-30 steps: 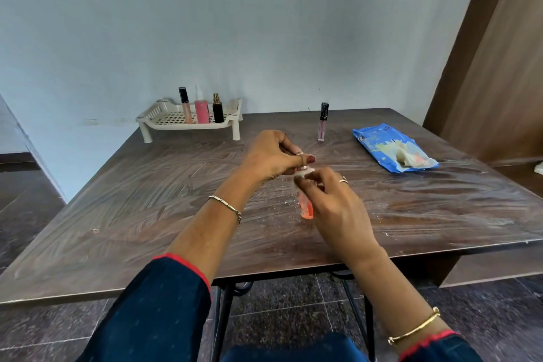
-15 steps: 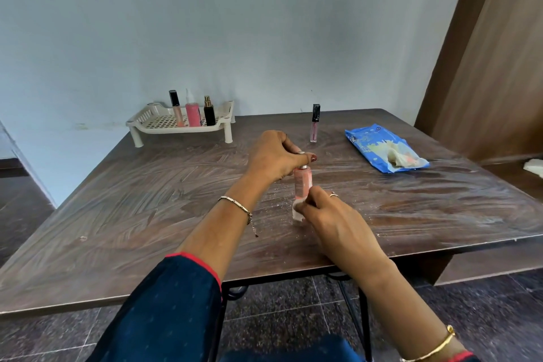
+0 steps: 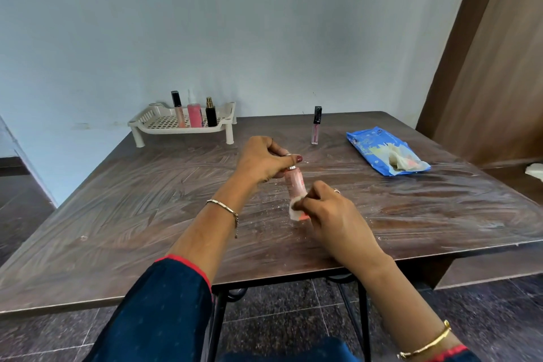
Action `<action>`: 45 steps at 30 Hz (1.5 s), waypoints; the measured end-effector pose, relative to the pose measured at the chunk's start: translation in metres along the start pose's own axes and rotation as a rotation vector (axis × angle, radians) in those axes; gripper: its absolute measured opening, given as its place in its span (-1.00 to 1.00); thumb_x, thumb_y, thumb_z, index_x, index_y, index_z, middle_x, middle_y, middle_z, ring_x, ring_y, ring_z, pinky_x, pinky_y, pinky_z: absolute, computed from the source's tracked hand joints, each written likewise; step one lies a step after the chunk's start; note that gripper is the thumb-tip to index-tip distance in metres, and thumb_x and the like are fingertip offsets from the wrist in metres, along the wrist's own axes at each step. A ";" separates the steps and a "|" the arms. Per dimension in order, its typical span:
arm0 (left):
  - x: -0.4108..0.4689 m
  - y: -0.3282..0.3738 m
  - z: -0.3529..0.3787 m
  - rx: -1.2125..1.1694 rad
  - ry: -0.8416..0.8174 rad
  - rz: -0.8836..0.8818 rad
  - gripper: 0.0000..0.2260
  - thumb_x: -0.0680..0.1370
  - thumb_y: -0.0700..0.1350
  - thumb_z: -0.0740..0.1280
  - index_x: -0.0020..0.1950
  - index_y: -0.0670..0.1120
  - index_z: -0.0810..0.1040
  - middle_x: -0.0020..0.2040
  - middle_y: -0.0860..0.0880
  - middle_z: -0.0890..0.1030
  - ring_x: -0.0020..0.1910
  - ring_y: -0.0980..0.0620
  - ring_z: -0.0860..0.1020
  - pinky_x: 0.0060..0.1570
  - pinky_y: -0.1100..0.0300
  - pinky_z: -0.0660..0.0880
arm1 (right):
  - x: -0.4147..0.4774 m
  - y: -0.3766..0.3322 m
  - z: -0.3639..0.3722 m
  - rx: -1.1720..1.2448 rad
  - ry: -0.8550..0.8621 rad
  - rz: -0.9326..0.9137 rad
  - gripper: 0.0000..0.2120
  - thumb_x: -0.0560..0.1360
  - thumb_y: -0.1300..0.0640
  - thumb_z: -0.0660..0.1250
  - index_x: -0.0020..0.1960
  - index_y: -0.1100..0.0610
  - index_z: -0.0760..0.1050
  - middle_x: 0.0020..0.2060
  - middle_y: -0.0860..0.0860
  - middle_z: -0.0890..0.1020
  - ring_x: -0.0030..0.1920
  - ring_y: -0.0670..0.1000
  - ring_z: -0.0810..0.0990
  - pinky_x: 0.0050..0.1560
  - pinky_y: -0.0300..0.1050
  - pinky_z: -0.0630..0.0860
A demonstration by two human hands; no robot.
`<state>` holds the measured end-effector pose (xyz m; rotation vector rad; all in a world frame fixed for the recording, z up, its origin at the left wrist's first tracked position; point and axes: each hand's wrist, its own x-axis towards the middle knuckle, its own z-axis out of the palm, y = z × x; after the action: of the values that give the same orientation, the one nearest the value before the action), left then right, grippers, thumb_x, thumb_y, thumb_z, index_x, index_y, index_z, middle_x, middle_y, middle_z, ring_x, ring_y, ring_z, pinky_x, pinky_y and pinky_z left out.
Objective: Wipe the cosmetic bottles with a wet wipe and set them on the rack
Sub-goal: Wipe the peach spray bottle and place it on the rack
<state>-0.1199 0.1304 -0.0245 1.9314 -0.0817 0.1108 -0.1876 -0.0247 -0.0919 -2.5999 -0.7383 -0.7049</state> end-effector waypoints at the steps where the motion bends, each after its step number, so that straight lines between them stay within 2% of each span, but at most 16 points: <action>1: 0.000 -0.002 -0.002 -0.012 -0.001 -0.001 -0.78 0.34 -0.15 0.56 -0.19 -0.15 0.54 -0.19 -0.13 0.64 -0.21 -0.02 0.67 -0.13 0.04 0.64 | -0.003 0.000 0.000 -0.010 -0.035 0.001 -0.79 0.36 0.29 0.42 -0.03 0.11 0.61 -0.15 0.03 0.46 -0.30 0.14 0.53 -0.40 0.04 0.50; 7: 0.000 -0.004 -0.009 -0.023 -0.047 0.007 -0.76 0.34 -0.18 0.55 -0.10 -0.23 0.58 -0.18 -0.13 0.66 -0.23 0.02 0.66 -0.20 0.15 0.64 | -0.008 -0.005 0.000 0.010 -0.077 -0.009 -0.81 0.40 0.31 0.38 -0.01 0.13 0.62 -0.11 0.03 0.49 -0.25 0.14 0.55 -0.32 0.05 0.51; 13: -0.008 -0.002 -0.023 -0.002 -0.208 0.097 -0.82 0.40 -0.24 0.49 -0.03 -0.21 0.60 -0.13 -0.17 0.65 -0.11 -0.04 0.64 -0.03 0.03 0.62 | 0.015 -0.010 -0.006 0.152 0.105 0.016 -0.82 0.39 0.31 0.42 -0.04 0.13 0.62 -0.20 -0.01 0.46 -0.27 0.05 0.51 -0.34 -0.05 0.47; 17: -0.011 -0.007 -0.030 -0.024 -0.232 0.128 -0.83 0.43 -0.25 0.46 0.00 -0.16 0.59 -0.09 -0.20 0.64 -0.09 -0.08 0.64 -0.01 0.01 0.62 | 0.032 -0.009 -0.005 0.231 0.213 0.068 -0.80 0.42 0.34 0.38 -0.05 0.11 0.64 -0.25 -0.10 0.39 -0.30 -0.07 0.43 -0.28 -0.38 0.31; 19: -0.013 -0.010 -0.033 -0.066 -0.249 0.124 -0.83 0.43 -0.27 0.44 0.00 -0.15 0.60 -0.10 -0.17 0.63 -0.09 -0.06 0.63 -0.02 0.03 0.62 | 0.035 -0.009 -0.004 0.262 0.238 0.082 -0.78 0.42 0.37 0.37 -0.05 0.10 0.65 -0.25 -0.11 0.41 -0.28 -0.11 0.43 -0.26 -0.44 0.31; 21: -0.014 -0.012 -0.036 -0.101 -0.268 0.121 -0.82 0.43 -0.28 0.42 0.02 -0.16 0.60 -0.08 -0.16 0.64 -0.08 -0.03 0.64 -0.03 0.07 0.62 | 0.033 -0.011 -0.002 0.269 0.225 0.085 -0.77 0.42 0.37 0.37 -0.05 0.09 0.65 -0.24 -0.10 0.44 -0.27 -0.13 0.44 -0.25 -0.43 0.33; 25: -0.016 -0.018 -0.043 -0.166 -0.270 0.095 -0.80 0.46 -0.35 0.37 0.06 -0.21 0.58 -0.03 -0.15 0.64 -0.08 0.03 0.64 -0.09 0.12 0.63 | 0.018 -0.016 0.004 0.286 0.082 0.072 -0.80 0.42 0.35 0.41 -0.05 0.10 0.65 -0.21 -0.08 0.50 -0.24 -0.12 0.49 -0.24 -0.37 0.38; 29: -0.019 -0.020 -0.048 -0.178 -0.279 0.076 -0.81 0.48 -0.35 0.36 0.07 -0.19 0.59 0.04 -0.18 0.63 -0.06 0.02 0.65 -0.11 0.13 0.63 | 0.001 -0.019 0.007 0.236 -0.028 0.069 -0.79 0.43 0.35 0.38 -0.05 0.09 0.65 -0.18 -0.05 0.51 -0.20 -0.04 0.53 -0.22 -0.16 0.46; 33: -0.023 -0.020 -0.048 -0.204 -0.300 0.064 -0.77 0.47 -0.34 0.38 0.10 -0.18 0.58 0.08 -0.22 0.62 -0.03 -0.02 0.65 -0.13 0.13 0.63 | -0.005 -0.022 0.007 0.217 -0.092 0.070 -0.74 0.42 0.37 0.36 -0.03 0.08 0.66 -0.15 -0.04 0.52 -0.16 -0.01 0.55 -0.18 -0.08 0.50; 38: -0.032 -0.027 -0.046 -0.217 -0.278 0.090 -0.62 0.35 -0.26 0.49 0.14 -0.07 0.57 0.10 -0.18 0.61 0.05 -0.11 0.63 -0.04 0.02 0.62 | -0.009 -0.025 0.004 0.188 -0.125 0.070 -0.74 0.44 0.37 0.30 0.01 0.10 0.65 -0.10 -0.02 0.54 -0.12 0.02 0.57 -0.11 -0.07 0.51; 42: -0.042 -0.037 -0.034 -0.172 -0.274 0.113 -0.36 0.35 -0.35 0.48 0.27 0.18 0.42 0.10 -0.10 0.57 -0.01 -0.01 0.63 -0.03 0.12 0.61 | -0.012 -0.027 0.004 0.190 -0.127 0.079 -0.75 0.46 0.35 0.28 0.02 0.12 0.64 -0.08 -0.01 0.54 -0.11 0.03 0.57 -0.10 -0.05 0.51; 43: -0.045 -0.040 -0.029 -0.141 -0.262 0.103 -0.32 0.36 -0.34 0.48 0.32 0.20 0.36 0.08 -0.09 0.57 -0.02 0.02 0.63 -0.01 0.13 0.60 | -0.012 -0.026 0.005 0.186 -0.123 0.076 -0.75 0.45 0.36 0.28 0.01 0.12 0.64 -0.09 -0.01 0.54 -0.11 0.03 0.57 -0.11 -0.04 0.51; 45: -0.048 -0.047 -0.021 -0.100 -0.240 0.078 -0.34 0.37 -0.27 0.50 0.38 0.07 0.32 0.04 -0.08 0.60 -0.02 0.04 0.62 0.04 0.14 0.57 | -0.013 -0.025 0.006 0.184 -0.117 0.072 -0.74 0.44 0.37 0.28 0.00 0.12 0.64 -0.08 -0.01 0.54 -0.11 0.03 0.57 -0.11 -0.05 0.52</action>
<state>-0.1630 0.1673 -0.0661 1.8347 -0.3169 -0.0722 -0.2091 -0.0065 -0.0989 -2.5015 -0.7035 -0.4444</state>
